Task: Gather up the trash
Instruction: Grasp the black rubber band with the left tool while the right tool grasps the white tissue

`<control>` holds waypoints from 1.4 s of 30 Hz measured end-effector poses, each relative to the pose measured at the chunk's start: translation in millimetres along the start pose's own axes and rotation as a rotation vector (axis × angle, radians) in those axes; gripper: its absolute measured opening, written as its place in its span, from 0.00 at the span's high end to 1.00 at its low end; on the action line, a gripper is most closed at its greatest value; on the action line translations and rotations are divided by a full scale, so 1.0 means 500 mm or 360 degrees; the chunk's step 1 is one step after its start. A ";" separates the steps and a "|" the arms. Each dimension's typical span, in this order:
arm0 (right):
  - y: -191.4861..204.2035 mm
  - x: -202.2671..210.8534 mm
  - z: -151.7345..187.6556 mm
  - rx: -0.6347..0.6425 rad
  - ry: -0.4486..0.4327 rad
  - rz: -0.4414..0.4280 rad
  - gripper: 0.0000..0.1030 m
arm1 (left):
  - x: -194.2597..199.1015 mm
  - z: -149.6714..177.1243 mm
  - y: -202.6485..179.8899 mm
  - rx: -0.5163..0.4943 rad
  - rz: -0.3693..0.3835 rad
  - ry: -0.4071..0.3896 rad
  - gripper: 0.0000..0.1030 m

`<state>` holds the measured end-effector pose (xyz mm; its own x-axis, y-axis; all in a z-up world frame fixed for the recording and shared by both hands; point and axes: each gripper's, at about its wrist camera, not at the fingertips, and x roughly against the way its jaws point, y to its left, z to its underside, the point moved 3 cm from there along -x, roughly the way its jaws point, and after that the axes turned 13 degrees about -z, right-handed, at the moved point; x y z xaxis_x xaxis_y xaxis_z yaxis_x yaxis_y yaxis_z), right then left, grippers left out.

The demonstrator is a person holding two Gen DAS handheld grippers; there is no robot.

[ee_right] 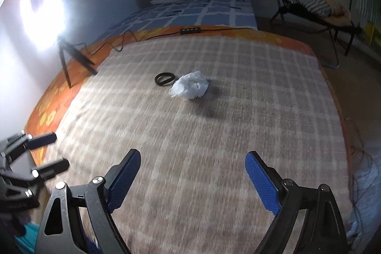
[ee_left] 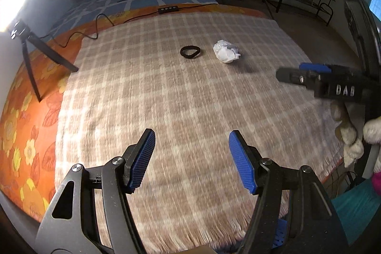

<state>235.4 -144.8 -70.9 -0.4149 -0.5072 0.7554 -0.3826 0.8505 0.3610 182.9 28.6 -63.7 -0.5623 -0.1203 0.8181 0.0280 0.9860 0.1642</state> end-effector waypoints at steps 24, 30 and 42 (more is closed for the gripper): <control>-0.041 -0.203 -0.153 -0.0117 0.0040 -0.0104 0.32 | -0.203 -0.185 0.077 0.0178 0.0098 0.0050 0.41; -0.056 -0.233 -0.170 -0.0048 0.0071 -0.0035 0.48 | -0.248 -0.226 0.032 0.0072 0.0133 0.0059 0.52; -0.087 -0.211 -0.175 -0.0036 0.0047 -0.0082 0.74 | -0.314 -0.251 -0.045 0.0015 0.0180 0.0117 0.60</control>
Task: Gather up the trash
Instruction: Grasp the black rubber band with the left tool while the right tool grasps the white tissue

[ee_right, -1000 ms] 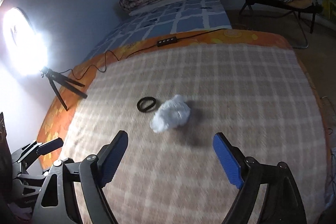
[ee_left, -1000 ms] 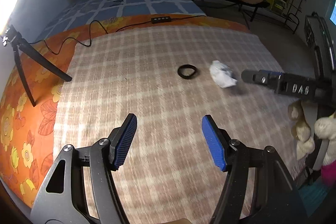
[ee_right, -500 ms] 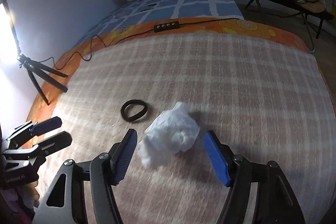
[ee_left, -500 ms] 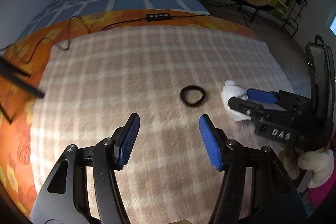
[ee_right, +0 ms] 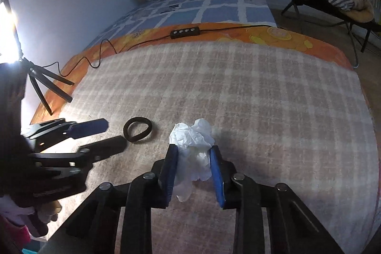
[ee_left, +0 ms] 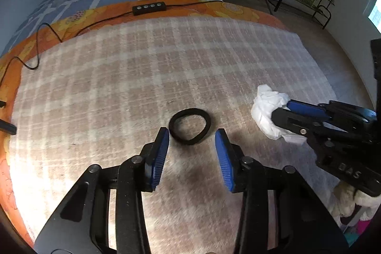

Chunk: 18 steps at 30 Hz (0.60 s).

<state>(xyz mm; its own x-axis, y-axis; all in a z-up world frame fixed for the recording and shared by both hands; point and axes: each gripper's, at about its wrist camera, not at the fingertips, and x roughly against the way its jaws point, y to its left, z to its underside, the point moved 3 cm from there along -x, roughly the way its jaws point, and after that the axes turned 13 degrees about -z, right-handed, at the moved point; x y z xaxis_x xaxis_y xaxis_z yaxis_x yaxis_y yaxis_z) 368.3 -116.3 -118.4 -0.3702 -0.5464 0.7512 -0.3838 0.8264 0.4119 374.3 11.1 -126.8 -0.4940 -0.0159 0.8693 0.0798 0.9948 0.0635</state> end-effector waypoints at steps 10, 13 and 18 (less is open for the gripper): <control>-0.022 0.029 -0.003 -0.0022 -0.0039 0.0048 0.83 | -0.029 -0.010 -0.004 0.0041 -0.0067 -0.0025 0.92; -0.023 0.037 0.001 -0.0012 -0.0039 0.0060 0.89 | -0.020 -0.006 0.006 0.0070 -0.0063 -0.0039 0.94; -0.022 0.051 0.002 0.0002 -0.0049 0.0071 0.90 | 0.002 0.010 0.011 0.0054 -0.0073 -0.0054 0.94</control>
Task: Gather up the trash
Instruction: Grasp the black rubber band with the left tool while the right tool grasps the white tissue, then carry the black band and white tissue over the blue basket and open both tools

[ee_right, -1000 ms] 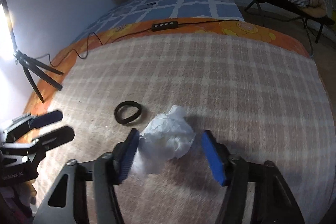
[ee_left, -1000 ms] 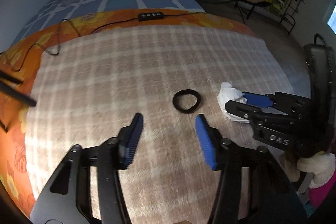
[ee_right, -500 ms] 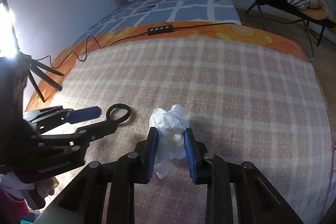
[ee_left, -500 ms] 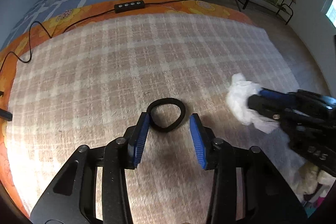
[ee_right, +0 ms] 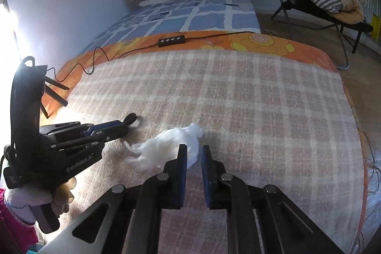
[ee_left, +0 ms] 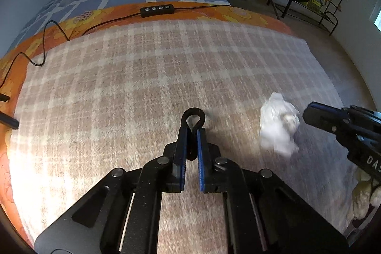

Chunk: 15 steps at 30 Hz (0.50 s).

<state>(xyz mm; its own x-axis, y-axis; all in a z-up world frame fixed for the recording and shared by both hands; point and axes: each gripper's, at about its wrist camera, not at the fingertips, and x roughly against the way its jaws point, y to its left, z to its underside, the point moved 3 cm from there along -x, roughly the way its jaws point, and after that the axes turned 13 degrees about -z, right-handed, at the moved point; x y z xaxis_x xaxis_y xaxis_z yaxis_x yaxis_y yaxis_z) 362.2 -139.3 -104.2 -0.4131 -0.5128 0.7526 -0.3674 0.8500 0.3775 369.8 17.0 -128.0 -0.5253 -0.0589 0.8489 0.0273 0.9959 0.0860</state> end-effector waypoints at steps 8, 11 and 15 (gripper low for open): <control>0.008 -0.014 -0.001 -0.0059 -0.0013 -0.0112 0.24 | 0.030 0.021 0.027 0.0016 -0.0022 -0.0013 0.94; 0.014 -0.053 -0.005 -0.0008 0.0045 -0.0050 0.28 | 0.040 0.026 0.035 0.0011 -0.0029 -0.0020 0.95; 0.014 -0.083 -0.002 -0.0025 0.0112 -0.0076 0.67 | 0.068 0.035 0.045 0.0015 -0.0024 -0.0043 0.94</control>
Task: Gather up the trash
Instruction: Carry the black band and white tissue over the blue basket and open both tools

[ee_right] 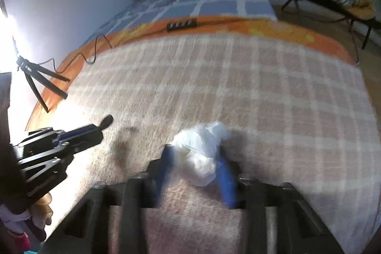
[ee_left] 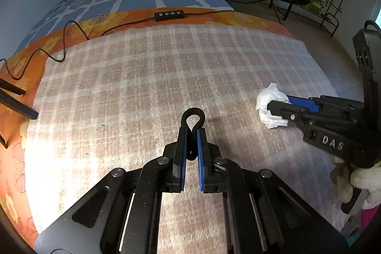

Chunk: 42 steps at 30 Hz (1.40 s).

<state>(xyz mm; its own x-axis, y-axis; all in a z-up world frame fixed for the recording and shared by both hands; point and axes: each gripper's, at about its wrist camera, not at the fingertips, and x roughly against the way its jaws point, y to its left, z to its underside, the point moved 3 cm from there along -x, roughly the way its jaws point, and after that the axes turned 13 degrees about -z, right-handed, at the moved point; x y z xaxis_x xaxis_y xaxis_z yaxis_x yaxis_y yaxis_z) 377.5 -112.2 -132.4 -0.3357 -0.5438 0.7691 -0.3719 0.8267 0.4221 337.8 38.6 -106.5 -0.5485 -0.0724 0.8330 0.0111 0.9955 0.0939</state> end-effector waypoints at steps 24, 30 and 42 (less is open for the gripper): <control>0.247 0.285 0.112 0.0335 -0.0187 -0.0120 0.85 | 0.368 0.187 0.045 0.0000 0.0010 -0.0189 0.94; 0.307 0.328 0.209 0.0410 -0.0165 -0.0162 0.85 | 0.427 0.276 0.040 0.0033 0.0031 -0.0184 0.94; 0.328 0.381 0.394 0.0338 -0.0113 -0.0181 0.85 | 0.458 0.423 0.006 0.0073 0.0047 -0.0106 0.94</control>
<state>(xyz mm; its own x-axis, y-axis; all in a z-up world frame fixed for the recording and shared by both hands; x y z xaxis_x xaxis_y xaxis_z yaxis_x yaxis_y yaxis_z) 82.1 -108.7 -11.2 -0.3387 -0.6464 0.6837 -0.5819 0.7149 0.3876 35.2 38.1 -30.6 -0.6028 -0.0405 0.7969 -0.0094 0.9990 0.0437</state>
